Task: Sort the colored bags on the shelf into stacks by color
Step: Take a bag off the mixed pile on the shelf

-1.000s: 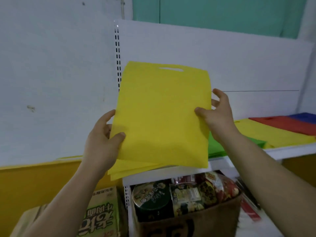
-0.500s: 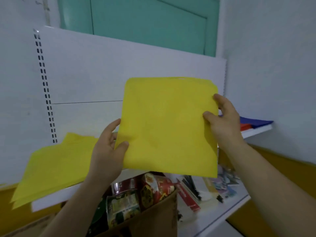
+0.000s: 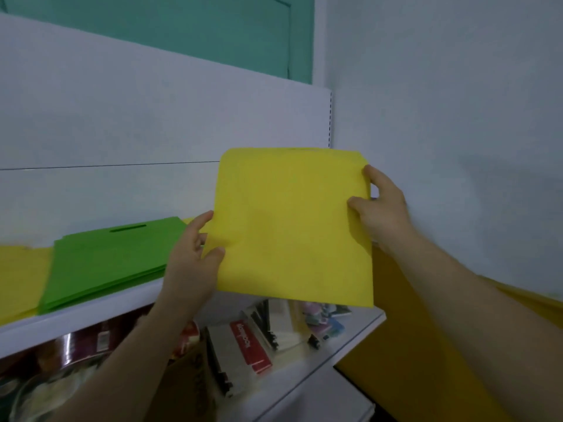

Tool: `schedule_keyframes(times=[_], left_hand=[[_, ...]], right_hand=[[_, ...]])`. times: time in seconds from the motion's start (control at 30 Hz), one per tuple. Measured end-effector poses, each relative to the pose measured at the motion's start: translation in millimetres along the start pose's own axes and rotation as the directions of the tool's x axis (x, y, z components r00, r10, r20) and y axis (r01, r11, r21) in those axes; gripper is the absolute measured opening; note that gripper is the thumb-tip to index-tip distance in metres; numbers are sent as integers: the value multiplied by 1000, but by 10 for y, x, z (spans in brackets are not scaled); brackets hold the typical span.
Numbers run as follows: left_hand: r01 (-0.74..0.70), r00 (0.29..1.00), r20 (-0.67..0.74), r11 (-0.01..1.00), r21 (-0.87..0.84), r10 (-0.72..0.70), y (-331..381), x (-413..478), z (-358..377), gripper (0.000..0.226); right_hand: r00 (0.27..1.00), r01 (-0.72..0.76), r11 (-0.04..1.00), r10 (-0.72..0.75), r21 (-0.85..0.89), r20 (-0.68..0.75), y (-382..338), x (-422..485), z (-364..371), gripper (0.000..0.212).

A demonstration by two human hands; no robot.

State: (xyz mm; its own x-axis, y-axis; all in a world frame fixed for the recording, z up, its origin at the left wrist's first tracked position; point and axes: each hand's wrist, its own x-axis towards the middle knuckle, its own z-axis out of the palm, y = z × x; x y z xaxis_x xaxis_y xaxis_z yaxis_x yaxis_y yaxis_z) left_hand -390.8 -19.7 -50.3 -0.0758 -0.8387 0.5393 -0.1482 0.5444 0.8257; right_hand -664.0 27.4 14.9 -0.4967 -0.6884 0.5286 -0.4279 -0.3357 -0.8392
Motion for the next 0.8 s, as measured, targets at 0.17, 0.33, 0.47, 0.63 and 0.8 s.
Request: schedule_keyframes(times=[0.17,0.33,0.47,0.63,0.8], left_hand=[[16,999,-35,998,63,-14,-143,350,275,56],[7,996,-93,993,118,4,-262,812,406,55],[24,988,-154,991,133,-3,-364,1167,456,54],[61,971,-241,970,237,-2,-463,1405,410,54],[162,957,-286,903,399,-46,-546,1480,328,58]], right_hand=[[1000,-21,999,21,28,6,293,391,47,66],[999,-25,999,24,43,25,505,878,349,65],[997,1,1000,-3,23,73,661,1299,655,65],[989,21,999,-28,48,146,851,1748,1118,66],[956,57,997,-70,56,286,1029,2099,1672,66]])
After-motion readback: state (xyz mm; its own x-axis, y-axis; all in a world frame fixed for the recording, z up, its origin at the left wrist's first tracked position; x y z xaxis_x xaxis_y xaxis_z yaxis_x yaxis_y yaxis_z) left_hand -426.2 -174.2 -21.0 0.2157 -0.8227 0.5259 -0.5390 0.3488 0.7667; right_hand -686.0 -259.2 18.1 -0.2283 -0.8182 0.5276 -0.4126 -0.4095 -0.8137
